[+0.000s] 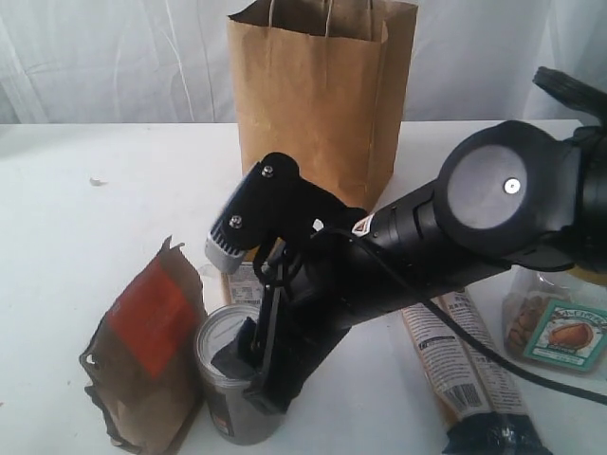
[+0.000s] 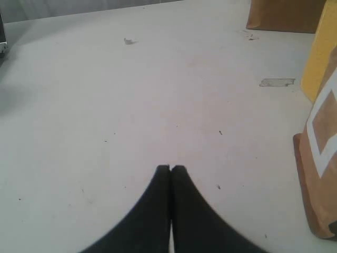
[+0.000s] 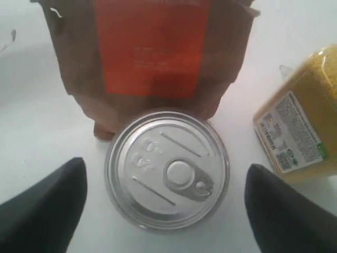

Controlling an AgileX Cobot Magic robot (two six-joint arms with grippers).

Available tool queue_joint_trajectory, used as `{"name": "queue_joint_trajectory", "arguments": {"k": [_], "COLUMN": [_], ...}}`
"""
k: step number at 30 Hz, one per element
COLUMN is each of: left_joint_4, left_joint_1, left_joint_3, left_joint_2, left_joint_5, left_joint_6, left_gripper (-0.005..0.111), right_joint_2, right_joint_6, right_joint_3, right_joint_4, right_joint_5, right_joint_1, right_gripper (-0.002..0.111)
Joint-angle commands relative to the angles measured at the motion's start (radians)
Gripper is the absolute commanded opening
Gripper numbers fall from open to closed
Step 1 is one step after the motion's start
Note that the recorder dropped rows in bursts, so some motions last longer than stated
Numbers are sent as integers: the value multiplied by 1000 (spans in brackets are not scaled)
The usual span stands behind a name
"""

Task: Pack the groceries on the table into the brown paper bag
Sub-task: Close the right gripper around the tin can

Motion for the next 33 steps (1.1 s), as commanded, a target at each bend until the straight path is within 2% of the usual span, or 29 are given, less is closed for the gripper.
{"name": "queue_joint_trajectory", "arguments": {"k": [1, 9, 15, 19, 28, 31, 33], "left_joint_4": [0, 0, 0, 0, 0, 0, 0], "left_joint_1": [-6, -6, -6, -6, -6, -6, -6], "left_joint_3": [5, 5, 5, 5, 5, 5, 5], "left_joint_2": [-4, -4, -4, -4, -4, -4, -4], "left_joint_5": [-1, -1, -1, -1, -1, -1, -1], "left_joint_6": [0, 0, 0, 0, 0, 0, 0], "left_gripper": [0, 0, 0, 0, 0, 0, 0], "right_joint_2": [2, 70, 80, 129, 214, 218, 218], "right_joint_6": [-71, -130, -187, -190, -190, -190, -190], "right_joint_3": [3, 3, 3, 3, -1, -1, -1], "right_joint_4": [7, 6, 9, 77, 77, 81, 88], "right_joint_5": [14, 13, -106, -119, -196, -198, -198], "right_joint_1": [0, 0, 0, 0, 0, 0, 0], "right_gripper": [76, 76, 76, 76, 76, 71, 62]}}
